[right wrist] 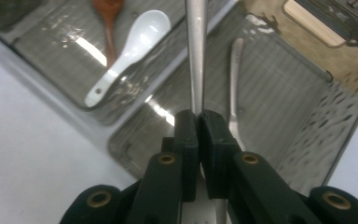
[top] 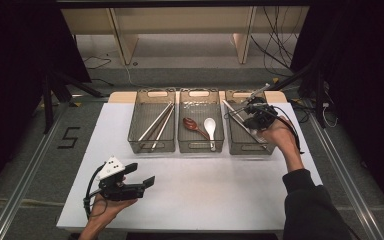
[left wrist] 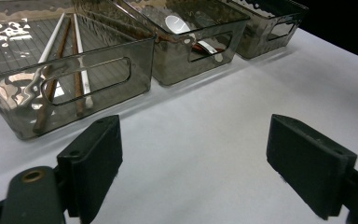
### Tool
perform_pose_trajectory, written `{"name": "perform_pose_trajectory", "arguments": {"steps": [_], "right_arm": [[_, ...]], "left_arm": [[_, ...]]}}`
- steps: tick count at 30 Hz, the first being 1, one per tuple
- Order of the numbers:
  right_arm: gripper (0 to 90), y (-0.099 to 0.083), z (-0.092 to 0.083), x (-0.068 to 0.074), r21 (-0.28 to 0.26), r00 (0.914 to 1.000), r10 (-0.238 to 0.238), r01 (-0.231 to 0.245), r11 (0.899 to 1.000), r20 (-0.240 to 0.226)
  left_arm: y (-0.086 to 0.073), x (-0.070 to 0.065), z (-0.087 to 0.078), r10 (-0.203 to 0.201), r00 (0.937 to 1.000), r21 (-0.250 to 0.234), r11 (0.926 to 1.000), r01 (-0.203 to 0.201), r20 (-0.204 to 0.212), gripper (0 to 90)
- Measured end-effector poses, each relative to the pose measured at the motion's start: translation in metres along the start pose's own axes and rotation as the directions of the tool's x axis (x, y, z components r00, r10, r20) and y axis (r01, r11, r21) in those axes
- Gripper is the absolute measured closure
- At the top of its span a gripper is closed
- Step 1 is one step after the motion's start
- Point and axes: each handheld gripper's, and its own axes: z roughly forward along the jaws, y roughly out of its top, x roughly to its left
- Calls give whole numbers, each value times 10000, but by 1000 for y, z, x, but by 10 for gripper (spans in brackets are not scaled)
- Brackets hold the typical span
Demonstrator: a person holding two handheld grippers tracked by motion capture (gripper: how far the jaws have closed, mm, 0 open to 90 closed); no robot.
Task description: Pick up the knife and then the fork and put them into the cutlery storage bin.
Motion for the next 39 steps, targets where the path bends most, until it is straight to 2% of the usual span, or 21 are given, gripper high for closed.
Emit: {"name": "perform_pose_trajectory", "arguments": {"steps": [7, 11, 16, 30, 32, 33, 36, 39], "right_arm": [[861, -1, 13, -15, 143, 9986, 459, -463, 9988, 280], [860, -1, 19, -20, 171, 9976, 537, -545, 9984, 441], [860, -1, 26, -24, 194, 9970, 563, -574, 9982, 522], [854, -6, 48, -28, 738, 9965, 475, -525, 9959, 685], [827, -6, 51, -29, 793, 9963, 438, -497, 9956, 737], [772, -6, 51, -29, 746, 9964, 505, -556, 9957, 682], [711, -4, 48, -28, 558, 9977, 610, -626, 9965, 302], [691, -4, 44, -26, 477, 9979, 629, -636, 9968, 161]], "left_arm": [[0, 0, 0, -5, 10000, -43, 10000, 5, 3, 178], [0, 0, 0, -2, 10000, -1, 10000, 2, 12, 178], [0, 0, 0, 4, 10000, -11, 10000, -4, 10, 178], [0, 0, 0, -17, 10000, -13, 10000, 17, 30, 178], [0, 0, 0, -18, 10000, 10, 10000, 18, 37, 178], [0, 0, 0, -23, 10000, 4, 10000, 23, 40, 178], [0, 0, 0, -28, 10000, 1, 10000, 28, 44, 178], [0, 0, 0, -11, 10000, -11, 10000, 11, 38, 178]]}}
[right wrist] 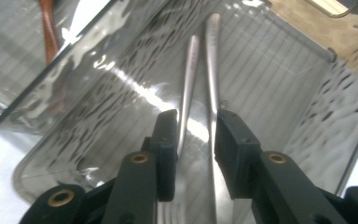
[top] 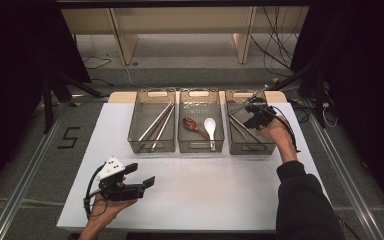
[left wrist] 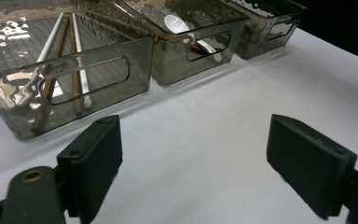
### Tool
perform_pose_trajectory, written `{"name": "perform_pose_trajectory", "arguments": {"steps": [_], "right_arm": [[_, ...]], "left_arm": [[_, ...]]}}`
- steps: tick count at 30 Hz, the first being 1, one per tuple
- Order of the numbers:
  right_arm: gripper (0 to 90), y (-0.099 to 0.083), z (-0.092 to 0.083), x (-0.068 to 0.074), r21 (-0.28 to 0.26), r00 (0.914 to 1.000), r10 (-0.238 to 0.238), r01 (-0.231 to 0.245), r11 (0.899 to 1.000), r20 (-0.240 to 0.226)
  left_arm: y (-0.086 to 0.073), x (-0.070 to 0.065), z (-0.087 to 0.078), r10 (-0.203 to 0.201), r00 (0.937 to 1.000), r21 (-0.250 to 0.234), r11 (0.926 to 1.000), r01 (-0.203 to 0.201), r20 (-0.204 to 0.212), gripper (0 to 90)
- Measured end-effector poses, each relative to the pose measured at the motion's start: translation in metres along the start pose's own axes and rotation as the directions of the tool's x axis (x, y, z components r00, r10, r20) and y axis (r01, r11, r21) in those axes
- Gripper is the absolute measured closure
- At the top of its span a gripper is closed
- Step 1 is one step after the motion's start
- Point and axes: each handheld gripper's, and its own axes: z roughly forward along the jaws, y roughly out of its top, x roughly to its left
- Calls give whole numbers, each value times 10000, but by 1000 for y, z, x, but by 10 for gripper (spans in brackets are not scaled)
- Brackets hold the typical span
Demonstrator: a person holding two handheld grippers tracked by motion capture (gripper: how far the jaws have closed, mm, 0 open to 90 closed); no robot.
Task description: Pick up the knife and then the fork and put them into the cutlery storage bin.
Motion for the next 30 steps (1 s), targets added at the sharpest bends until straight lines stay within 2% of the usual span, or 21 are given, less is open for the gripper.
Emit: {"name": "perform_pose_trajectory", "arguments": {"steps": [6, 16, 22, 30], "right_arm": [[616, -4, -8, 4, -243, 9996, 79, -85, 9997, -265], [496, -19, -22, 16, -1170, 9902, 524, -677, 9908, -1293], [415, -28, -32, 28, -1805, 9866, 540, -818, 9802, -1540], [371, -41, -45, 47, -2719, 9760, 494, -1075, 9563, -2121]], "left_arm": [[0, 0, 0, -18, 10000, 21, 10000, 18, -15, 178], [0, 0, 0, -1, 10000, -2, 10000, 1, -28, 178], [0, 0, 0, 27, 10000, 58, 10000, -27, -28, 177], [0, 0, 0, 28, 10000, 48, 10000, -28, -40, 177]]}}
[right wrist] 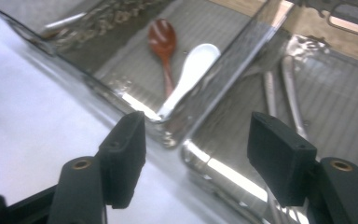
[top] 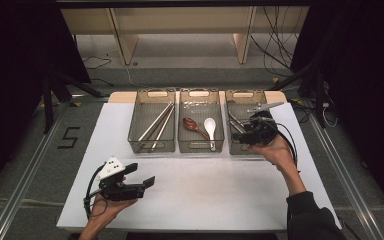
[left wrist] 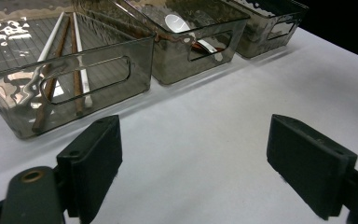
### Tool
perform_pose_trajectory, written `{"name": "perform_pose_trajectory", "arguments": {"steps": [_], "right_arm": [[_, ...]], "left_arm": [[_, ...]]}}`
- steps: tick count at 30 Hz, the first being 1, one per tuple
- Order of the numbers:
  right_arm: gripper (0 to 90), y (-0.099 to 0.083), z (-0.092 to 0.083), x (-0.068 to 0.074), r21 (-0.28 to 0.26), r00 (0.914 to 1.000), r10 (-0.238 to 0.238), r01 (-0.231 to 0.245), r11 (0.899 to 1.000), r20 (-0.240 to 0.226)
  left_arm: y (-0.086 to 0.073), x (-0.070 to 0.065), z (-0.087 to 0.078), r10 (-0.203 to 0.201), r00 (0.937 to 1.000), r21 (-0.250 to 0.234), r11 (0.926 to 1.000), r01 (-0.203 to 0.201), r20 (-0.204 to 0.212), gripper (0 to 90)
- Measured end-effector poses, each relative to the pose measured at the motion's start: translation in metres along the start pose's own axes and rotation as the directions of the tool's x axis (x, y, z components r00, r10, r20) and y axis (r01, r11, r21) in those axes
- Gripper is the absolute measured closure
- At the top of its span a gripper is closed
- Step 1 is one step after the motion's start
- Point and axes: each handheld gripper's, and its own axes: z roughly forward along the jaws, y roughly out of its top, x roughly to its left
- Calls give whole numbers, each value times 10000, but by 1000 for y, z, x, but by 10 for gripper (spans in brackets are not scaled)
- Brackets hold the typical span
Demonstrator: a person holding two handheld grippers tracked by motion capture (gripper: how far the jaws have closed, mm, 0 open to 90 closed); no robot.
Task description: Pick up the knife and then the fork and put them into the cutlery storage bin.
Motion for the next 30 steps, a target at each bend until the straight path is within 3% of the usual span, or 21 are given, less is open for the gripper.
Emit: {"name": "perform_pose_trajectory", "arguments": {"steps": [13, 30], "right_arm": [[314, -14, -11, 27, -910, 9992, -127, 92, 9958, -379], [287, -48, -15, 46, -1838, 9947, -9, -181, 9828, -1029]], "left_arm": [[0, 0, 0, -5, 10000, 0, 10000, 5, 8, 177], [2, -1, 4, 45, 10000, 104, 9999, -46, 78, 177]]}}
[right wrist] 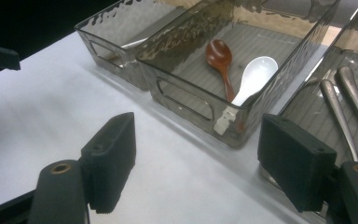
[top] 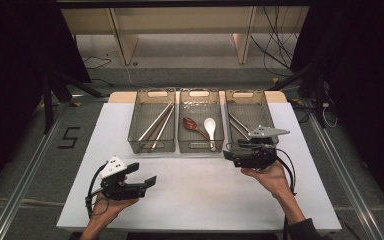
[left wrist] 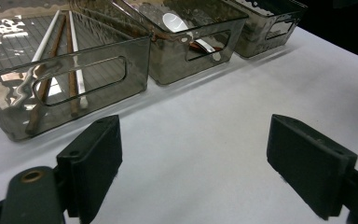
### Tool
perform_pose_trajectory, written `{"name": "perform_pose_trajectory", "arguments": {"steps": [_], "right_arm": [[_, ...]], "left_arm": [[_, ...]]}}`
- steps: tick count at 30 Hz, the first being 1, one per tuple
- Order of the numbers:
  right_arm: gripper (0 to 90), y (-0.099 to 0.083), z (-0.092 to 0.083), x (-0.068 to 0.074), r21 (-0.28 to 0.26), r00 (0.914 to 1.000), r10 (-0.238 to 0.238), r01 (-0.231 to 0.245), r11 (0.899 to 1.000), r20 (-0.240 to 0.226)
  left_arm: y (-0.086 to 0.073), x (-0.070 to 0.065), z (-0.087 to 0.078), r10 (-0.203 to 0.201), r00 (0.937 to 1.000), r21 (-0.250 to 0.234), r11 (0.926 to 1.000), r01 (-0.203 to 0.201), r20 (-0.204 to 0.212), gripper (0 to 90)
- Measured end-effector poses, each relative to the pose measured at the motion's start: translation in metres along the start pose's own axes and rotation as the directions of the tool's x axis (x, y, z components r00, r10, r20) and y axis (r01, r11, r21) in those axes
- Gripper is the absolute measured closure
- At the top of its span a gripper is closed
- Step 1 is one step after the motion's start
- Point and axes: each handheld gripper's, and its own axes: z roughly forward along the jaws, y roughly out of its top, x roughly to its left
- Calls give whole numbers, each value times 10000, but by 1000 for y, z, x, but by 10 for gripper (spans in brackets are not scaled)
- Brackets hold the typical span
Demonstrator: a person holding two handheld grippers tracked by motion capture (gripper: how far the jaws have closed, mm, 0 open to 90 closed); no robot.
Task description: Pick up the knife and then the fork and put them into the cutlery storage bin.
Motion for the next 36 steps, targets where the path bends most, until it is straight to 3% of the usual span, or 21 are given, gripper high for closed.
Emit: {"name": "perform_pose_trajectory", "arguments": {"steps": [11, 22, 36], "right_arm": [[272, -19, -7, 6, -437, 9996, 149, -160, 9989, -246], [248, -36, -14, 18, -842, 9986, -13, -32, 9964, -536], [235, -68, -25, 30, -1004, 9989, 24, -72, 9949, -475]], "left_arm": [[-1, -1, 0, -84, 10000, -33, 10000, 84, 19, 177], [-2, 2, -2, -149, 9998, -83, 9999, 151, 127, 176], [-3, 1, -2, -182, 9994, -92, 9998, 185, 277, 173]]}}
